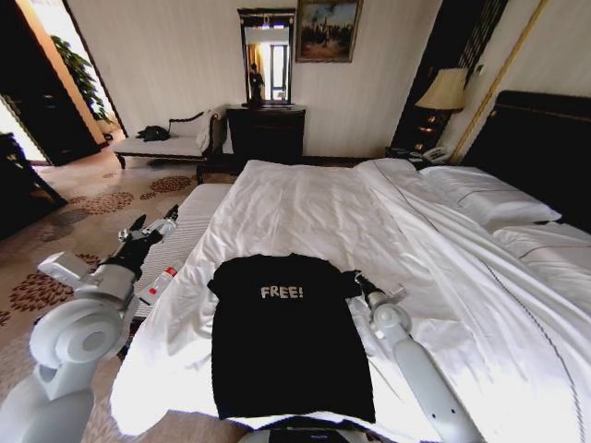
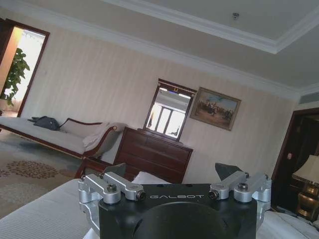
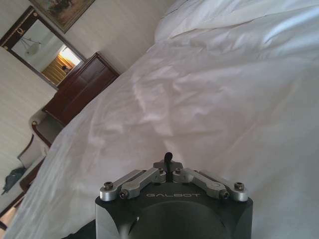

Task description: Fold the clothes on the bed.

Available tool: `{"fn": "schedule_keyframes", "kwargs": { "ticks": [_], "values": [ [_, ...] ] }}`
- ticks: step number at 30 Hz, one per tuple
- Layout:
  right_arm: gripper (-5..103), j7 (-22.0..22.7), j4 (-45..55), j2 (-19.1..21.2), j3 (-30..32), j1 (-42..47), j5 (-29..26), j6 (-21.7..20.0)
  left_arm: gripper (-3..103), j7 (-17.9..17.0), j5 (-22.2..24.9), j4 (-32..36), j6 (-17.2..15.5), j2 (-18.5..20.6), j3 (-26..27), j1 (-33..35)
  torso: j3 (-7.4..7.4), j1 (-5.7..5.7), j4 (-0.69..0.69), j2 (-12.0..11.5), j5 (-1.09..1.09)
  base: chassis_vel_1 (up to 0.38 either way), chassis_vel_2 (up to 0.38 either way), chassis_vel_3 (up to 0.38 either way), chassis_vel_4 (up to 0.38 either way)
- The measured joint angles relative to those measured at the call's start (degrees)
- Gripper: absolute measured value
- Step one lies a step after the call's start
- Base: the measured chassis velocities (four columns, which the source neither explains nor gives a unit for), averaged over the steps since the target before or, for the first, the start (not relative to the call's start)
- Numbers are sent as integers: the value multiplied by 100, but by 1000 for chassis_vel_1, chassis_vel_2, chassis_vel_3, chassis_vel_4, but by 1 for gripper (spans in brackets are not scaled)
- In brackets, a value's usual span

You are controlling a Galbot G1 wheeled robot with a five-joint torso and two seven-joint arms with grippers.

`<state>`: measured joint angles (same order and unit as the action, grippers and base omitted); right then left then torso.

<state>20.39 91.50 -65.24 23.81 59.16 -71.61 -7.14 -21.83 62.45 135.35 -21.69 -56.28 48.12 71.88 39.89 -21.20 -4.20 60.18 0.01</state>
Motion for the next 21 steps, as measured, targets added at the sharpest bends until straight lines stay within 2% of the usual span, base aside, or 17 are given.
{"fn": "schedule_keyframes", "kwargs": {
  "ticks": [8, 9, 12, 13, 14, 15, 17, 18, 21],
  "values": [
    [1, -25, -264, 33, -72, -57, 318, -1, 100, -12, -76, 40, -7, -118, -68, 67, 0, 0, 0, 0, 1, 0, 0, 0, 0],
    [6, -34, -257, 37, -70, -50, 380, 0, 100, -13, -95, 44, -8, -131, -72, 86, 0, 0, 0, 0, -1, 0, 0, 0, 0],
    [6, -29, -169, 58, -42, -7, 424, 0, 100, -13, -113, 47, -9, -139, -73, 111, 0, 0, 0, 0, 0, 0, 0, 0, 0],
    [17, -11, -108, 75, -12, 18, 436, 2, 100, -13, -116, 51, -9, -141, -71, 120, 0, 0, 0, 0, 0, 0, 0, 0, 0],
    [17, 34, 36, 116, 48, 77, 452, 19, 100, -13, -119, 56, -9, -145, -59, 135, 0, 0, 0, 0, -1, 0, 0, 0, 0],
    [28, 67, 155, 156, 95, 129, 464, 30, 100, -13, -120, 59, -9, -148, -49, 146, 0, 0, 0, 0, -1, 0, 0, 0, 0],
    [28, 112, 302, 208, 142, 193, 468, 36, 100, -14, -121, 62, -9, -153, -40, 160, 0, 0, 0, 0, 0, 0, 0, 0, 0],
    [38, 199, 542, 293, 188, 307, 426, 30, 100, -13, -128, 62, -9, -161, -34, 178, 0, 0, 0, 0, -2, 0, 0, 0, 0],
    [38, 342, 899, 409, 176, 517, 237, -27, 100, -14, -149, 62, -8, -172, -33, 184, -1, 0, -1, 2, -2, 0, 0, 0, 0]
  ]
}}
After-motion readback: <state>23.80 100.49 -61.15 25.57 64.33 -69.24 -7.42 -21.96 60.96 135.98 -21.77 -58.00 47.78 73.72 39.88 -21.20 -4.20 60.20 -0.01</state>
